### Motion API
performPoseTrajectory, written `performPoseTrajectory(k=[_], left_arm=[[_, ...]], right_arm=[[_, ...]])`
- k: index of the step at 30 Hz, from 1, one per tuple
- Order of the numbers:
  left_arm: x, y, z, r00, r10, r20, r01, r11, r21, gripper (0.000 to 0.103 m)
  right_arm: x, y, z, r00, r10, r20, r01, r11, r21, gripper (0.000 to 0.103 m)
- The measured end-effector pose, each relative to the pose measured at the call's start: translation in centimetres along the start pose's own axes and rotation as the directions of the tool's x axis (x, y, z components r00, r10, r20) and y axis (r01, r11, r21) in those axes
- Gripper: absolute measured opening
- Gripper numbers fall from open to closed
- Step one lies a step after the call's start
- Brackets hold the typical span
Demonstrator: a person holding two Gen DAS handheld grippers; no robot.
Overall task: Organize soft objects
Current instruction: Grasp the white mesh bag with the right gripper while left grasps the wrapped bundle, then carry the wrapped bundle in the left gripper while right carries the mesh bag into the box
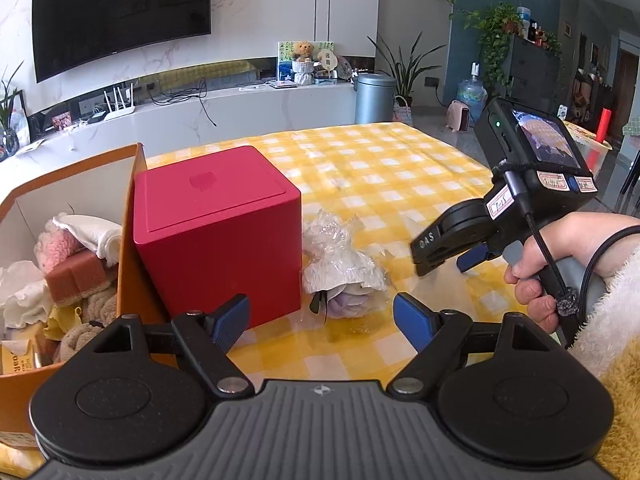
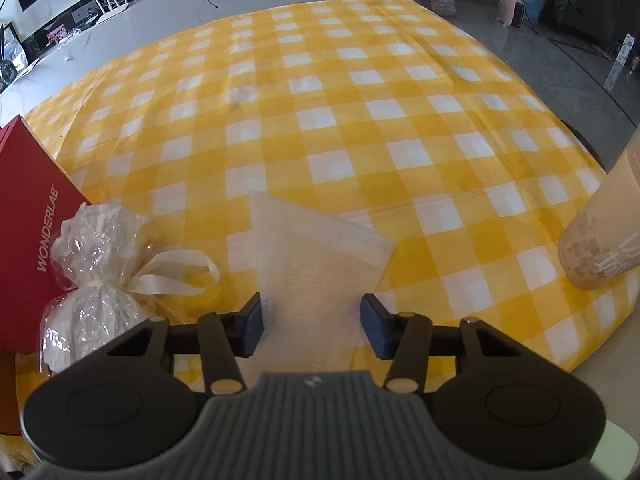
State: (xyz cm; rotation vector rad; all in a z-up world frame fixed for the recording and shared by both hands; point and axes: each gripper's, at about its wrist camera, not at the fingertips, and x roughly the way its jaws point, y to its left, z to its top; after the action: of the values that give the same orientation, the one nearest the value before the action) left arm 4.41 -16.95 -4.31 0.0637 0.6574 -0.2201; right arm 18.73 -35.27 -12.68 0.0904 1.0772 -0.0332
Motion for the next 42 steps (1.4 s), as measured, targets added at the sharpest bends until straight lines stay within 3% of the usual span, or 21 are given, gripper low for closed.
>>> performPoseTrajectory(k=[4, 5, 6, 8, 12, 19, 21, 24, 26, 31, 35, 39, 42], left_arm=[[0.2, -0.3, 0.1, 1.000, 0.008, -0.001, -0.008, 1.000, 0.008, 0.095], [0.4, -0.4, 0.2, 1.000, 0.006, -0.005, -0.006, 1.000, 0.010, 0.095], [0.5, -0.5, 0.3, 1.000, 0.005, -0.005, -0.005, 1.000, 0.006, 0.095], [0.7, -1.1, 0.9, 1.000, -0.002, 0.011, 0.002, 1.000, 0.006, 0.095], [2.5, -2.7, 2.1, 0.999, 0.021, 0.038, -0.023, 0.999, 0.048, 0.097], [8.4, -4.7, 2.2, 0.988, 0.140, -0.070, -0.136, 0.989, 0.052, 0.098], [9.8, -4.7, 1.9, 0.980, 0.152, -0.128, -0.150, 0.988, 0.028, 0.098], [10.6, -4.9, 1.3, 0.978, 0.153, -0.143, -0.153, 0.988, 0.005, 0.097], [10.7, -5.1, 1.0, 0.979, 0.155, -0.133, -0.155, 0.988, 0.009, 0.081], [9.5, -5.5, 1.0, 0.979, 0.156, -0.134, -0.153, 0.988, 0.037, 0.057], [7.6, -5.3, 1.7, 0.987, 0.107, -0.124, -0.104, 0.994, 0.026, 0.052], [3.2, -4.9, 2.8, 0.998, 0.045, -0.049, -0.043, 0.998, 0.040, 0.048], [-0.8, -3.8, 3.6, 0.999, 0.026, 0.022, -0.027, 0.998, 0.059, 0.048]], right_arm=[[-0.2, -0.6, 0.0, 0.999, -0.025, 0.020, 0.024, 1.000, 0.008, 0.018], [-0.2, -0.9, 0.0, 1.000, -0.015, 0.021, 0.014, 1.000, 0.022, 0.004], [-0.3, -1.3, 0.1, 1.000, 0.012, 0.021, -0.012, 0.999, 0.042, 0.002], [-0.8, -1.7, 0.1, 0.997, 0.066, 0.038, -0.068, 0.995, 0.066, 0.001], [-2.5, -1.7, 0.3, 0.991, 0.090, 0.098, -0.096, 0.994, 0.055, 0.001], [-2.7, -3.0, 0.7, 0.982, 0.141, 0.123, -0.152, 0.985, 0.087, 0.001], [-2.7, -3.3, 0.7, 0.980, 0.153, 0.126, -0.166, 0.982, 0.092, 0.001], [-2.9, -3.3, 0.8, 0.976, 0.168, 0.137, -0.181, 0.980, 0.084, 0.001], [-3.0, -3.2, 0.9, 0.973, 0.182, 0.143, -0.195, 0.978, 0.080, 0.001], [-3.7, -3.3, 0.8, 0.969, 0.187, 0.163, -0.201, 0.977, 0.072, 0.001], [-4.6, -3.3, 0.7, 0.962, 0.199, 0.188, -0.214, 0.975, 0.062, 0.000], [-7.0, -2.8, 0.6, 0.934, 0.257, 0.249, -0.274, 0.961, 0.034, 0.000], [-9.5, -1.7, 0.4, 0.896, 0.323, 0.306, -0.333, 0.943, -0.019, 0.000]])
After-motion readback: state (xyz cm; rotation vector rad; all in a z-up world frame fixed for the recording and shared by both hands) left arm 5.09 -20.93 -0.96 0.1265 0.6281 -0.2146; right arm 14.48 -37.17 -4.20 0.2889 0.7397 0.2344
